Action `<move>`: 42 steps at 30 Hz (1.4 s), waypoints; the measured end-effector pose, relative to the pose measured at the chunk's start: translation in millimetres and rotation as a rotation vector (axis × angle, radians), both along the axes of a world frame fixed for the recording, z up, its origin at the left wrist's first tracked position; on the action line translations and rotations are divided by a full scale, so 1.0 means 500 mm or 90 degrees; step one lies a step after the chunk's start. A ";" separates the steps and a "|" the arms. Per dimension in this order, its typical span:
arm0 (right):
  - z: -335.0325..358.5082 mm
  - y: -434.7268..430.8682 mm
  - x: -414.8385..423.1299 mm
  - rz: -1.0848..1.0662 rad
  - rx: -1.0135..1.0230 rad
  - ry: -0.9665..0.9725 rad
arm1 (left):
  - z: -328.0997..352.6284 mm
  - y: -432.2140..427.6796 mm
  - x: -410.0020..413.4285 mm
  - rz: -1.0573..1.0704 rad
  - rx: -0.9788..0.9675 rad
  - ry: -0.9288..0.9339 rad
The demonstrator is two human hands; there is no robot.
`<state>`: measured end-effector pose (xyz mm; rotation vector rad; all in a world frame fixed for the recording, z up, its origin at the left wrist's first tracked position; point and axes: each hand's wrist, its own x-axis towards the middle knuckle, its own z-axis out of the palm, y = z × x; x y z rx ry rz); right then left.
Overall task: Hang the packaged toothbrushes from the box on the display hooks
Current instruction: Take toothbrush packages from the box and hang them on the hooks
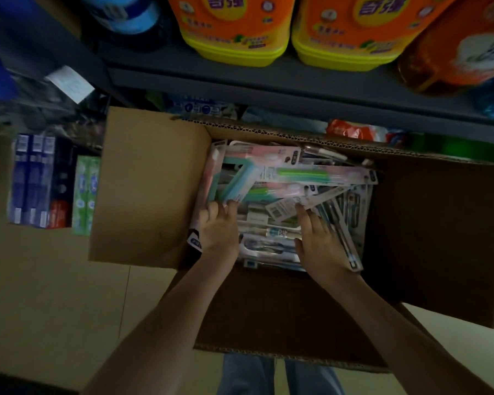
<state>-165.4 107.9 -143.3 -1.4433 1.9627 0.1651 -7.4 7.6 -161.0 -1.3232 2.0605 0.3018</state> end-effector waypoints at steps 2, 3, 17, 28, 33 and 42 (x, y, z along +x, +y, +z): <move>0.000 -0.001 0.000 0.001 -0.004 0.002 | -0.001 0.003 -0.005 0.011 -0.011 -0.018; -0.001 0.000 0.001 0.006 -0.005 0.006 | 0.000 0.003 -0.007 0.019 -0.016 -0.026; -0.004 -0.007 0.023 0.028 -0.062 0.003 | 0.023 0.003 0.017 0.044 0.080 0.049; -0.042 -0.023 0.003 0.215 -0.151 -0.019 | 0.064 0.021 -0.030 -0.083 0.245 0.239; -0.057 -0.014 -0.036 0.175 -0.189 -0.023 | 0.047 -0.005 -0.049 -0.139 0.240 0.313; -0.097 0.042 -0.071 -0.029 -0.175 0.145 | -0.016 -0.077 -0.076 0.031 0.047 0.301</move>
